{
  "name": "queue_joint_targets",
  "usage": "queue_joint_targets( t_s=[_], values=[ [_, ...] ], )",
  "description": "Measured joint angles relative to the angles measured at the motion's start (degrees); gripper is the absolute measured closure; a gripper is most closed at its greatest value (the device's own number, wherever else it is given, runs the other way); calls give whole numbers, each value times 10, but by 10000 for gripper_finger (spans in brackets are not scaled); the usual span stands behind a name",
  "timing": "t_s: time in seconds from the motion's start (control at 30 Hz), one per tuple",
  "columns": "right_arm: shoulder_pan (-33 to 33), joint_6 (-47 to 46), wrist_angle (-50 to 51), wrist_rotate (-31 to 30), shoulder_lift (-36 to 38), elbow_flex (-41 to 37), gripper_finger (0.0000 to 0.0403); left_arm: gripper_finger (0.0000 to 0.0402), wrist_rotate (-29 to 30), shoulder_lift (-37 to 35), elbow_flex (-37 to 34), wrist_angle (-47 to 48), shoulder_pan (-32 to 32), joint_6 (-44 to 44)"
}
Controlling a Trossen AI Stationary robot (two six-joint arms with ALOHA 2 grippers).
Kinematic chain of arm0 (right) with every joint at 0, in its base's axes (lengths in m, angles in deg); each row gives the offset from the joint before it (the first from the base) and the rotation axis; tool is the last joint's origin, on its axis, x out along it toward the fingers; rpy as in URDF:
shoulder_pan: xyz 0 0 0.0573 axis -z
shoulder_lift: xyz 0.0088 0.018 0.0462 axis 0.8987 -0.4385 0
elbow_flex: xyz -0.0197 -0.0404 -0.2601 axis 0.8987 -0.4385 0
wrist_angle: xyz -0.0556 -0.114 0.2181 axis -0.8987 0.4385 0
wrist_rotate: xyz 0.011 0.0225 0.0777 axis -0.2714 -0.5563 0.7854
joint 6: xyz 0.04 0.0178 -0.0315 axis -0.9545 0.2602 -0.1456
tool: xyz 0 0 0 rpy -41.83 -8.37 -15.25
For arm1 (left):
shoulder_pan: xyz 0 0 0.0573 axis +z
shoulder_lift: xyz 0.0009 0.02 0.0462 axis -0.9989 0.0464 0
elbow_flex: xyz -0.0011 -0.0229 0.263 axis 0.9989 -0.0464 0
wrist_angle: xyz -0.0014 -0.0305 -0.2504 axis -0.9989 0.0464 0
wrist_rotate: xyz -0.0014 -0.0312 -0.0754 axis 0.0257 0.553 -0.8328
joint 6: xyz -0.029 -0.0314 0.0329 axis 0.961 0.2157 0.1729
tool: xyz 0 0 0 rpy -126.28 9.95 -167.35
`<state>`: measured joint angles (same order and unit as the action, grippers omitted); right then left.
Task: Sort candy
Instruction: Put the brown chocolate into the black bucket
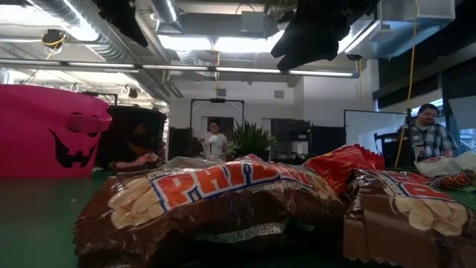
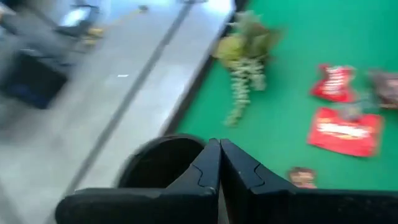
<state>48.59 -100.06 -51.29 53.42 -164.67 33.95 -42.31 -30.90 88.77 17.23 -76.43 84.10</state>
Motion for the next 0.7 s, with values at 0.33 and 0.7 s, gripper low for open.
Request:
queue_joint_targets(
  t_s=[0.33, 0.7],
  values=[
    [0, 1, -3, -6, 0, 0, 159, 373, -201, 108, -52, -66, 13, 0],
    [0, 1, -3, 0, 0, 0, 159, 243, -182, 333, -74, -86, 13, -6]
  ],
)
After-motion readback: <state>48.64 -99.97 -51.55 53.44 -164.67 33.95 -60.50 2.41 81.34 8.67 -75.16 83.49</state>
